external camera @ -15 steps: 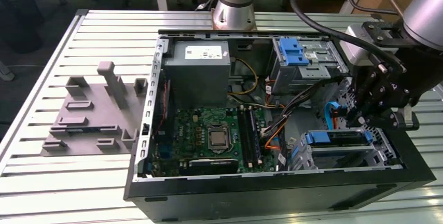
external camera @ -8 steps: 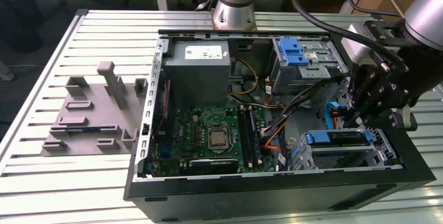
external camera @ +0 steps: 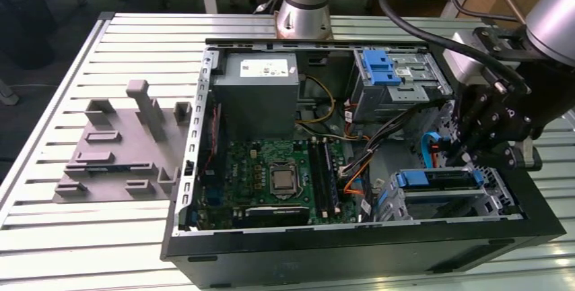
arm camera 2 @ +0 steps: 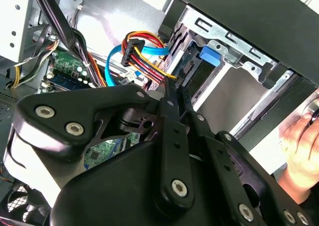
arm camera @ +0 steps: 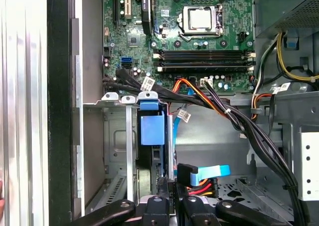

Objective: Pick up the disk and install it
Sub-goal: 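Insert the first disk wire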

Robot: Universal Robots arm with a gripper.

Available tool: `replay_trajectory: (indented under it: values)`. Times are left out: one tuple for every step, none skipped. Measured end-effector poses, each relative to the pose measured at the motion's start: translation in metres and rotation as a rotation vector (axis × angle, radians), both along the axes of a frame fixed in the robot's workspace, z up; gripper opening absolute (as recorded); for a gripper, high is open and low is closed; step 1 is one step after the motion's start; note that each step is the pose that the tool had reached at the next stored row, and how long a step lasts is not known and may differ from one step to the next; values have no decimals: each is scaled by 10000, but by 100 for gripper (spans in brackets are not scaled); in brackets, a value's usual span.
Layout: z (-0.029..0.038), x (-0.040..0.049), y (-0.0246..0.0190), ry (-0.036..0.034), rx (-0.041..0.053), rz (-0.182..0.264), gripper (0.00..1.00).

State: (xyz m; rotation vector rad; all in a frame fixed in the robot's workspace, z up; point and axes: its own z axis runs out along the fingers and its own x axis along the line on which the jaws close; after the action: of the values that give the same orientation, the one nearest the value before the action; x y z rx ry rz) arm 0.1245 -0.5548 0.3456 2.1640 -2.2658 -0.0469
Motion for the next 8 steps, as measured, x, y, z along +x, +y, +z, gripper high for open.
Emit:
replay_trajectory:
  values:
    - [0, 0, -6, 0, 0, 0, 18]
    - [-1, 0, -13, 0, 0, 0, 18]
    - [-2, 0, -19, 0, 0, 0, 18]
    - [-11, 0, -30, 6, -1, -3, 18]
    - [-16, 2, -31, 24, 1, -3, 18]
    - [-19, 7, -31, 51, 1, -5, 18]
    - [-22, 14, -31, 80, 1, -7, 18]
    - [-24, 26, -31, 111, 0, -7, 18]
